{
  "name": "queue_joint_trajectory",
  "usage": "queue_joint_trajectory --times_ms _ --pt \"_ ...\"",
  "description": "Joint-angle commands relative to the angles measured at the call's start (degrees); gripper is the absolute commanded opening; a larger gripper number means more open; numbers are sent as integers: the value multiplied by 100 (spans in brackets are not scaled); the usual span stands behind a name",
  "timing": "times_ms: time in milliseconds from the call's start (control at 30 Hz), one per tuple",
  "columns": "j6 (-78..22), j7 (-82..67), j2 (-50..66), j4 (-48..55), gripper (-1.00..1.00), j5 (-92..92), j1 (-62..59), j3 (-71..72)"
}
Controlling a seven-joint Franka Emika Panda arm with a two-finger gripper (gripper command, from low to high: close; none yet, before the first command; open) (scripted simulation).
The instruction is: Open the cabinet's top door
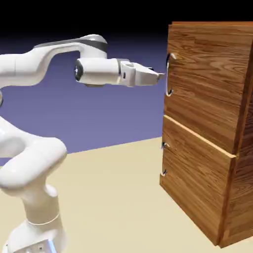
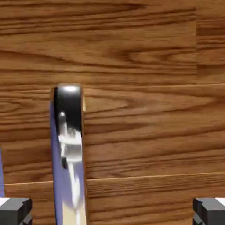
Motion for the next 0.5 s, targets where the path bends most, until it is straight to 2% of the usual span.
queue_joint_trajectory --times_ms 0,167,333,367,467 --pt "-17 -156 -60 37 0 250 -92 102" --pt "-86 -774 -296 185 0 1240 -458 506" --pt "-365 -882 -46 873 0 1562 -1485 1004" --pt "-365 -882 -46 873 -100 1562 -1485 1004" --pt "-714 -968 -101 460 -100 1436 -1070 665"
